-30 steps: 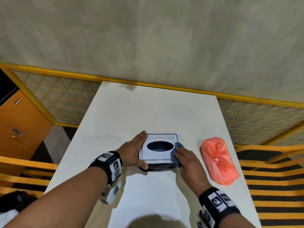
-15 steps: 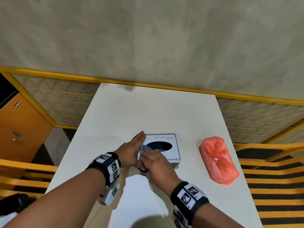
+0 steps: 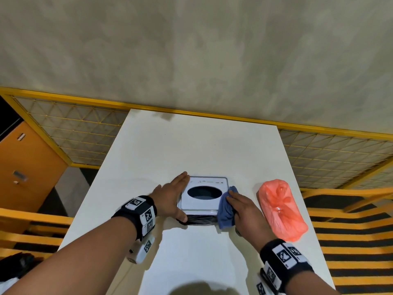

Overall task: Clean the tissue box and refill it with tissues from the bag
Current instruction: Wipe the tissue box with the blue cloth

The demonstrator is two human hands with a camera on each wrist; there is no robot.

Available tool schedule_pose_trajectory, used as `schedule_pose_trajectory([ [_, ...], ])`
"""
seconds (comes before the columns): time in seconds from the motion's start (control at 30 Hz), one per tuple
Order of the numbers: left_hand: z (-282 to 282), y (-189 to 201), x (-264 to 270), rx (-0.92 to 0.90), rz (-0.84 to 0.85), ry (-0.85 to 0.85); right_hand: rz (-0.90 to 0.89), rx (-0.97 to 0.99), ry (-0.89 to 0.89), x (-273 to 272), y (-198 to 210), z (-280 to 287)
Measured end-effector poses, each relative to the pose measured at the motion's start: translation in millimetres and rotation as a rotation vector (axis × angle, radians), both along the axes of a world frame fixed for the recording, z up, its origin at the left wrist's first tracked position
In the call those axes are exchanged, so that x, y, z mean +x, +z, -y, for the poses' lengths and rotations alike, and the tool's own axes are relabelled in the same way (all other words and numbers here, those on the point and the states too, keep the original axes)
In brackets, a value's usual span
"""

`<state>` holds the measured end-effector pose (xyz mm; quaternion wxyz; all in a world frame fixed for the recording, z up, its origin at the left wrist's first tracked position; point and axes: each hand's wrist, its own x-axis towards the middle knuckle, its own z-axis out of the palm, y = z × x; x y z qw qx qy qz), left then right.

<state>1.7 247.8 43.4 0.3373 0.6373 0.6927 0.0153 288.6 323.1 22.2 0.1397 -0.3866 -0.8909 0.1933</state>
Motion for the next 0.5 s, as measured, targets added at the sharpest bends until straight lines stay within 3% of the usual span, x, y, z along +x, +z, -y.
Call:
schedule_pose_trajectory([
  [0.1,-8,15,-1,-0.077,-0.135,-0.073,-0.054,0.054,0.025,1,10,22],
  [0.2,-10,26,3,-0.029,-0.208,-0.077,-0.034,0.041,0.103,1,15,50],
  [0.37,9,20,17,0.238,-0.114,0.219,-0.132,-0.056,0.439,-2,-1,87],
  [0.43,22,12,29,0.282,-0.035,0.285,-0.236,-0.102,0.421,0,2,86],
  [0.5,36,1,43,0.249,-0.025,0.249,-0.344,-0.089,0.289,5,7,80],
])
